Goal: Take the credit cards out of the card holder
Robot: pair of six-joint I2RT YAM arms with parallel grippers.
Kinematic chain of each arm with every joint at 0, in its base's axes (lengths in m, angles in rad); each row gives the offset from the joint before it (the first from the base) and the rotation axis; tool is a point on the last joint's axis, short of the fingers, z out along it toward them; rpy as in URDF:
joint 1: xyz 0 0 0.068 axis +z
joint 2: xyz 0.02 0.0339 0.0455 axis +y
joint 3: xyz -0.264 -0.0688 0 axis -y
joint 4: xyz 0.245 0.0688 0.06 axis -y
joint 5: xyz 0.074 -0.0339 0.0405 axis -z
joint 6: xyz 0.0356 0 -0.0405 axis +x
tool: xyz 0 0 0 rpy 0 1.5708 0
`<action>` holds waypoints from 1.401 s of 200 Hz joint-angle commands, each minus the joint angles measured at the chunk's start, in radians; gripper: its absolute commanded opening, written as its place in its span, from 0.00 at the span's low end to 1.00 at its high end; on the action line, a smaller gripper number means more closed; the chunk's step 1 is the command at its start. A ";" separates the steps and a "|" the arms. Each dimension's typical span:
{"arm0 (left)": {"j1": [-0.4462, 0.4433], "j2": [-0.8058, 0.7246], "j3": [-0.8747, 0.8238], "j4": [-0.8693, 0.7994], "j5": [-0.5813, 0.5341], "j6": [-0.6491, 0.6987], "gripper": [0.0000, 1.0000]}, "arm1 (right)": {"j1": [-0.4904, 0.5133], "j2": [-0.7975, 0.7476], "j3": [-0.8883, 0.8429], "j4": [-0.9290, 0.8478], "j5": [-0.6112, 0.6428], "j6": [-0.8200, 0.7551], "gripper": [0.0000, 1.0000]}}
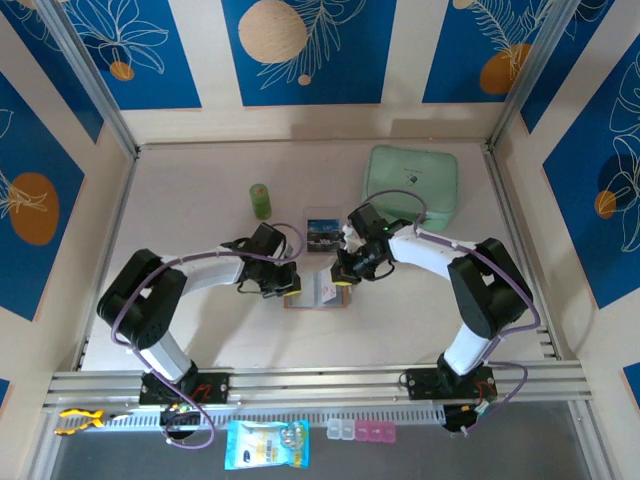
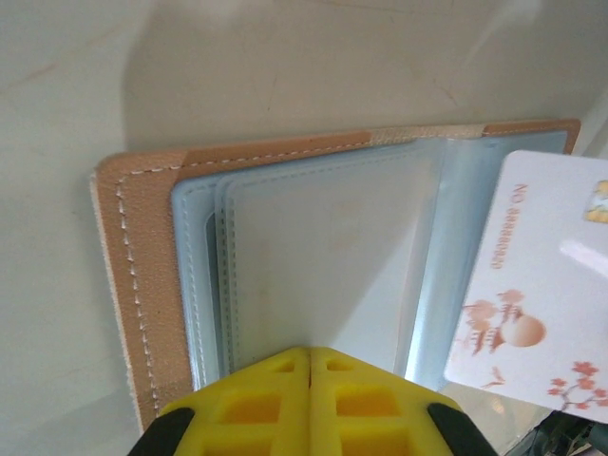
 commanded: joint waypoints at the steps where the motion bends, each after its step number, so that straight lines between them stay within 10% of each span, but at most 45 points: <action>1: -0.005 -0.030 0.030 -0.070 -0.036 0.003 0.08 | -0.020 -0.037 0.070 -0.114 0.002 -0.141 0.04; 142: 0.138 -0.161 0.092 -0.189 -0.053 0.075 0.15 | -0.014 0.195 0.611 -0.531 0.356 -1.107 0.00; 280: 0.224 -0.162 0.098 -0.227 -0.044 0.077 0.15 | -0.096 0.604 1.303 -0.764 0.301 -1.306 0.00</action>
